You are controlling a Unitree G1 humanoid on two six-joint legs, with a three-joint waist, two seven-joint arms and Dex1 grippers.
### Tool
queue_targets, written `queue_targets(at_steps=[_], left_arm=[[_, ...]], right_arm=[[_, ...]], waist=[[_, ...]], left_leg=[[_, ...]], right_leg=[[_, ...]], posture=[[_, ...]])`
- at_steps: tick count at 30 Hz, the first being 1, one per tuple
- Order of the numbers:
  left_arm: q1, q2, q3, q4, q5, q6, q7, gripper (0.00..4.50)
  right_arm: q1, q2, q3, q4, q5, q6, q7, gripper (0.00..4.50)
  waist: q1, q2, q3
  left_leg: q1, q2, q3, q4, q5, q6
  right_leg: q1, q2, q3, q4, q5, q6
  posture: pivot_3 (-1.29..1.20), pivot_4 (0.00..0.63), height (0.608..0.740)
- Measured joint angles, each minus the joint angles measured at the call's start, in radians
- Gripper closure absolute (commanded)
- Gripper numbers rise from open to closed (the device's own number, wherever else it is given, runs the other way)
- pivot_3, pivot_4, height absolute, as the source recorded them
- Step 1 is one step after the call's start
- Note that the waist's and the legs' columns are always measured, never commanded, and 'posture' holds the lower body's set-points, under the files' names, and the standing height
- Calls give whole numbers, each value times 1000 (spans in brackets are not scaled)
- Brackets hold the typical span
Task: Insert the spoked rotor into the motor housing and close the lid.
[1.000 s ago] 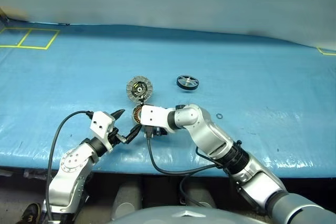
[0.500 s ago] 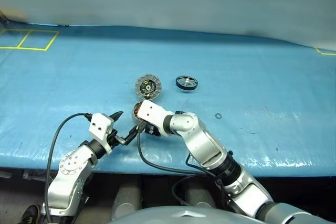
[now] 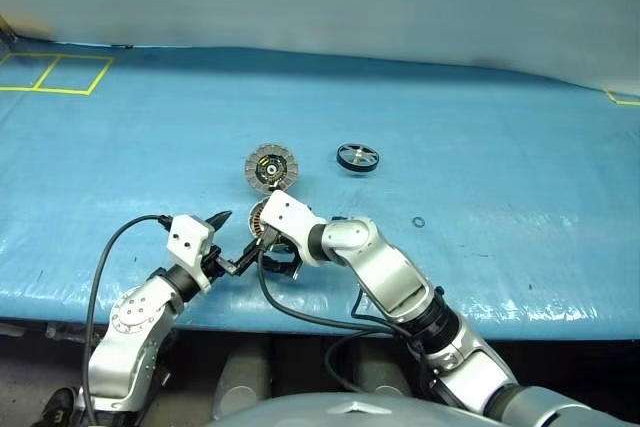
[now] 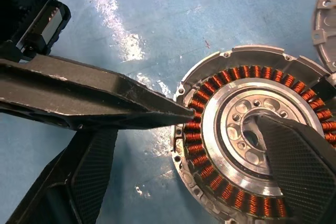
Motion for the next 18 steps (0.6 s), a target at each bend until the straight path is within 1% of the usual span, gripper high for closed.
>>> queue_targets(at_steps=[1, 2, 5, 8, 11, 13, 16, 18], left_arm=[[-1, 0, 4, 0, 0, -3, 0, 0], [-3, 0, 9, 0, 0, -9, 1, 0], [-15, 0, 22, 0, -2, -16, 5, 0], [-20, 3, 18, 0, 0, -15, 2, 0], [-18, -2, -27, 14, 1, -11, -12, 0], [-29, -2, -30, 25, 1, -11, -16, 0], [-53, -2, -33, 35, -1, -12, -25, 0], [-65, -2, -35, 44, -3, -13, -33, 0]], right_arm=[[0, 4, -24, -14, 20, 18, 0, 30], [0, 6, -50, -28, 41, 30, -2, 30], [-1, 13, -123, -62, 89, 61, -18, 30], [6, 49, -252, -104, 144, 47, -60, 30], [48, 75, -363, -133, 170, -108, -130, 30], [101, 52, -419, -120, 168, -200, -178, 30], [200, 22, -535, -84, 168, -256, -251, 30], [262, -33, -554, -64, 139, -309, -296, 30]], waist=[[0, 0, 0], [0, 0, 0], [1, 0, 0], [1, 0, 0], [3, 0, 0], [4, 0, 0], [4, 0, 0], [1, 1, 1]], left_leg=[[-1, 0, 0, 0, 0, 0], [-2, 0, 0, 0, 3, 4], [-2, 0, 1, -1, 3, 5], [-2, 0, 1, -1, 3, 5], [-2, -1, 2, -1, 3, 5], [-2, -1, 2, -1, 3, 5], [-2, -1, 4, -1, 3, 6], [-2, -2, 5, -1, 3, 6]], right_leg=[[-1, 0, 0, 0, 0, 0], [-2, 0, 0, 0, 1, -1], [-2, 1, 1, 0, 1, -1], [-3, 1, 1, 0, 0, 0], [-3, 1, 2, 0, 0, 0], [-3, 1, 2, 0, 0, 0], [-3, 1, 3, 0, 0, 0], [-3, 2, 4, 0, 0, 0]], posture=[[0, 150, 740], [0, 150, 740], [0, 150, 740], [0, 150, 740], [0, 150, 740], [0, 150, 740], [0, 150, 740], [0, 150, 740]])
